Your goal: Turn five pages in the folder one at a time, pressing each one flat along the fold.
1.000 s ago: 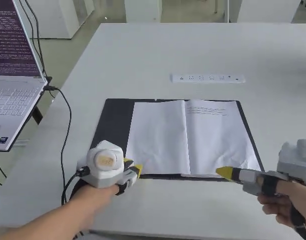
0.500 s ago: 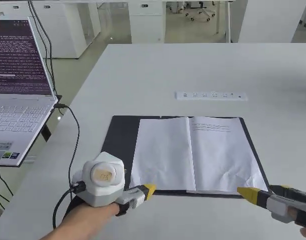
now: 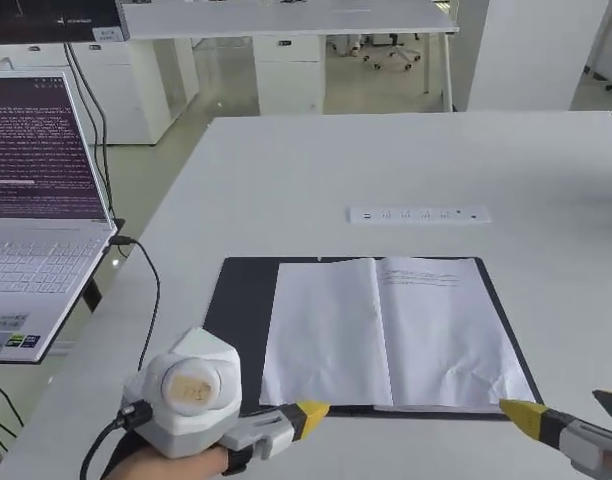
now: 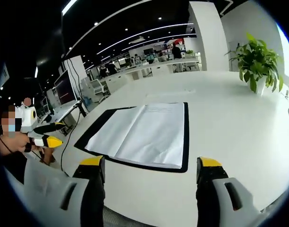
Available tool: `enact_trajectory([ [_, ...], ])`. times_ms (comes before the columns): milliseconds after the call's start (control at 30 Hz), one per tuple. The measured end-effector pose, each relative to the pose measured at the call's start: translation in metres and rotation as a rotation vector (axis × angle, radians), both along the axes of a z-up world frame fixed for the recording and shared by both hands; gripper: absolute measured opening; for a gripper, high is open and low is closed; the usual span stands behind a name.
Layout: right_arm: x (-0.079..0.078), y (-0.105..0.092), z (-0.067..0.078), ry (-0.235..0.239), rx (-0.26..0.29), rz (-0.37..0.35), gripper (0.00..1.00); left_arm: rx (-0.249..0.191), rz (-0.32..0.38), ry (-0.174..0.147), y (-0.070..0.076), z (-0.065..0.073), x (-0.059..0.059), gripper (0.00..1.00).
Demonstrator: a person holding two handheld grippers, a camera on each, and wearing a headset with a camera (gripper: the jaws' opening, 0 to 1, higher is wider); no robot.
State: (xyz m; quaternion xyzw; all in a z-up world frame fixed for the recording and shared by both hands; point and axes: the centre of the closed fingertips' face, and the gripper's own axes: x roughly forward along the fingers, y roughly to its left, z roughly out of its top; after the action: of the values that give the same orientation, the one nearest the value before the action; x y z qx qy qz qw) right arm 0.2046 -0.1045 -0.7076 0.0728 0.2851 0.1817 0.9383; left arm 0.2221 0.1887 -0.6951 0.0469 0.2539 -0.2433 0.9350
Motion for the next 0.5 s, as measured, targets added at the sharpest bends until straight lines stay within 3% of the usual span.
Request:
enact_trajectory([
  [200, 0.000, -0.013, 0.008, -0.024, 0.027, -0.024, 0.81, 0.001, 0.035, -0.007, 0.009, 0.010, -0.003, 0.90],
  [500, 0.002, -0.016, 0.015, -0.049, 0.042, -0.024, 0.80, 0.000, 0.061, -0.023, 0.020, 0.020, -0.008, 0.90],
])
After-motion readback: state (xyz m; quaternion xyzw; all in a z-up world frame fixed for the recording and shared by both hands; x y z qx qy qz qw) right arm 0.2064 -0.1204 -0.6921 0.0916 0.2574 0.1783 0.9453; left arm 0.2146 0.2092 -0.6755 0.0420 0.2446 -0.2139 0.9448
